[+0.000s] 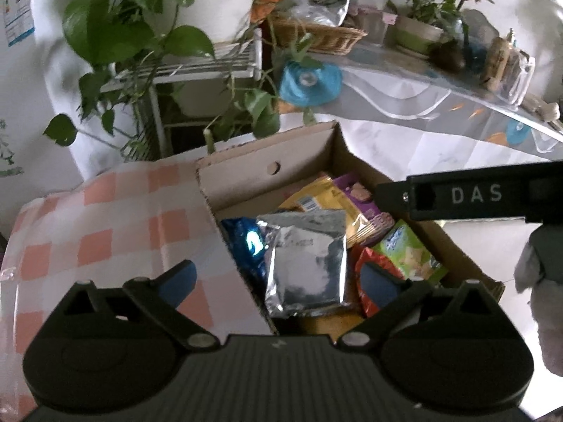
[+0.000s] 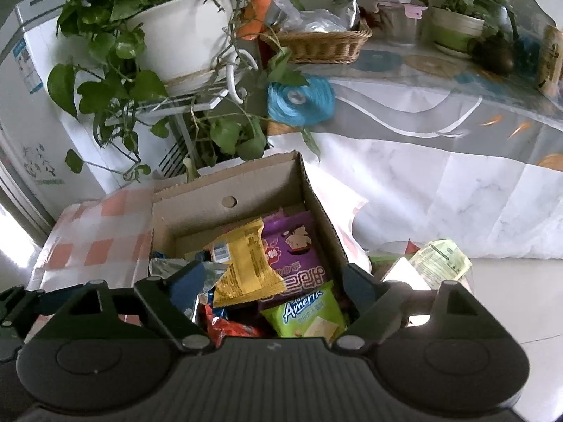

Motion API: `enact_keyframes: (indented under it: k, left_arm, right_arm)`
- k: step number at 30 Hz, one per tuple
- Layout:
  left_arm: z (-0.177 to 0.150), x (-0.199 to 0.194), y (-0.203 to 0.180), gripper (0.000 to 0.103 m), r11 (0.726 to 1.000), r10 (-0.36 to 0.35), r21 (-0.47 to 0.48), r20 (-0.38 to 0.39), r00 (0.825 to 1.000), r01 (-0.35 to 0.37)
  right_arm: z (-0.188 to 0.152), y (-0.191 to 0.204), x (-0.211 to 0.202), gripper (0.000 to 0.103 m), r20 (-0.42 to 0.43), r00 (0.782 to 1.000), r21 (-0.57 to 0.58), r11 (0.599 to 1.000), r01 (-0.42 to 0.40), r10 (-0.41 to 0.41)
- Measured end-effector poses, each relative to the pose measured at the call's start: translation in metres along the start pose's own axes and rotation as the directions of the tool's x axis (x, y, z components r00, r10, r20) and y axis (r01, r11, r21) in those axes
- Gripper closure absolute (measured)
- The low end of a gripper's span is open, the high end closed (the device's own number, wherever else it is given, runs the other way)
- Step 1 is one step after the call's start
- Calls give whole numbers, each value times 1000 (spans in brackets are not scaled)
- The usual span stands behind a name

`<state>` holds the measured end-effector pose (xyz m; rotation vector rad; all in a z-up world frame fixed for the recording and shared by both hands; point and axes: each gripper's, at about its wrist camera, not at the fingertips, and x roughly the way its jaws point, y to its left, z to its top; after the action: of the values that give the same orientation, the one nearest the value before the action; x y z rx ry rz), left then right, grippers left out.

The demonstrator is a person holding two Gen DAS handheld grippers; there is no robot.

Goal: Organize snacks

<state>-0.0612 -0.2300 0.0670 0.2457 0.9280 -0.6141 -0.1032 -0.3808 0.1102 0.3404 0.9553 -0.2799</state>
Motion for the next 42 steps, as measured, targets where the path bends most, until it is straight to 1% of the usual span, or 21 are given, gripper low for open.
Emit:
enact_keyframes:
  k: [6,12,16,25,28,34,42]
  left_arm:
    - [-5,-4,6,3,999,4,-42,-36,999,-6]
    - [-7,-6,10,3,997,22,-74,-66,998,-27]
    - [-8,-9,12,3,996,33,-76,-76,997,-39]
    - [-6,-17,15,1,992,85,-82,-86,993,-92]
    - [-6,-19,16,1,988,119,-90,-94,988,-127]
    - [-6,-20,15,1,977,169,-110,-120,978,-183]
    - [-8,-17,10,1,969,187,-132,-160,969,-209]
  right_arm:
    - [-3,3,-1,9,-12,1000,-14,1000,10,-10]
    - [-7,3,-2,7,-33,998,-18,999,45,-46]
    - [-11,2,-5,5,-36,997,-23,997,67,-68]
    - [-17,2,-9,1,-60,985,-42,986,161,-163]
    - [-20,1,-12,0,-66,981,-39,983,179,-181]
    - [-25,0,-15,0,-84,979,-36,983,182,-184]
    - [-29,1,-19,0,-106,973,-48,979,199,-204]
